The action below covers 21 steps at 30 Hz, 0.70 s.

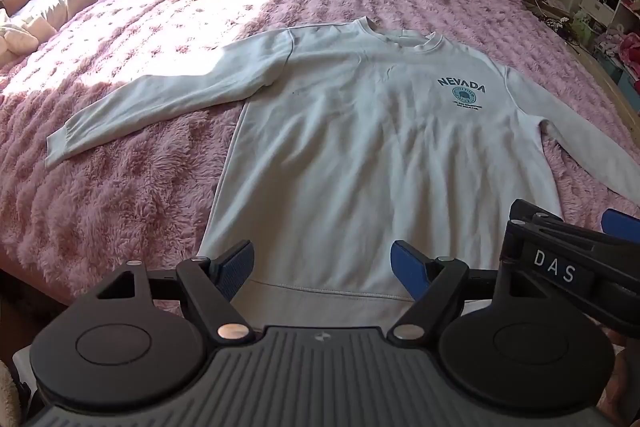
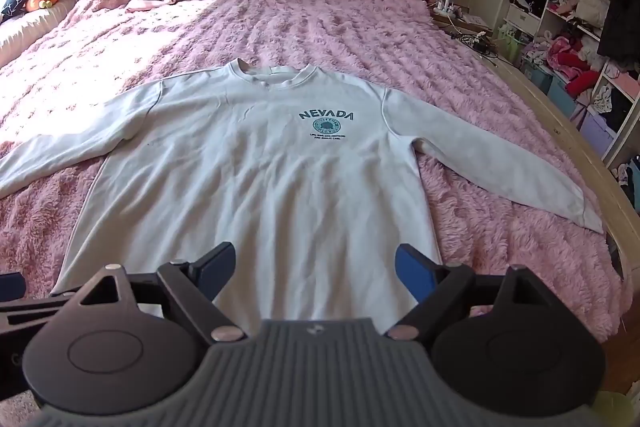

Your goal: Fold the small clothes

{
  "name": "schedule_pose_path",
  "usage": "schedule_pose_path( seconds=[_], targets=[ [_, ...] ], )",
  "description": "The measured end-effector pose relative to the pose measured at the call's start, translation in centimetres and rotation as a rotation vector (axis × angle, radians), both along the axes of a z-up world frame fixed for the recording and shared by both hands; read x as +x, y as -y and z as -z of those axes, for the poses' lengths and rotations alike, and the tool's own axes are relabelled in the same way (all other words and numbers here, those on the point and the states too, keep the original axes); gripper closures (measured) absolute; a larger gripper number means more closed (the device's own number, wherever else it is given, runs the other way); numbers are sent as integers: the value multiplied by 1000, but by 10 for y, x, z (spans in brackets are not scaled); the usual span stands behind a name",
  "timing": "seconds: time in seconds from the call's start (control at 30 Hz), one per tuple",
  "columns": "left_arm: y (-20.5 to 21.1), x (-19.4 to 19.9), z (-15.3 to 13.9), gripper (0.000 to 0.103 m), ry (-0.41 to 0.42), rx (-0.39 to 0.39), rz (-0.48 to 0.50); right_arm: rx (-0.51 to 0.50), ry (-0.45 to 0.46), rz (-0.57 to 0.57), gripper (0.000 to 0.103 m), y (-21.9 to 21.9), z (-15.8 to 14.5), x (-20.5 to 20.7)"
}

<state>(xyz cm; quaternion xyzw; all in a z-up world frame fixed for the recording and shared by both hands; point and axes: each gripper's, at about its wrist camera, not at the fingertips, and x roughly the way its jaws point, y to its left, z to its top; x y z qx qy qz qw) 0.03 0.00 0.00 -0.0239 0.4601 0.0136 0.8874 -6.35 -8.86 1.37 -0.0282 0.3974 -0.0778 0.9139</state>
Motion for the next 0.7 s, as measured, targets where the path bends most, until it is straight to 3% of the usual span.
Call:
schedule_pose_path(
  seconds=[0.7],
  targets=[
    [-5,-6,13,12,-9,-7,-3,-11,-1,-2,20,-1,1,-2]
  ],
)
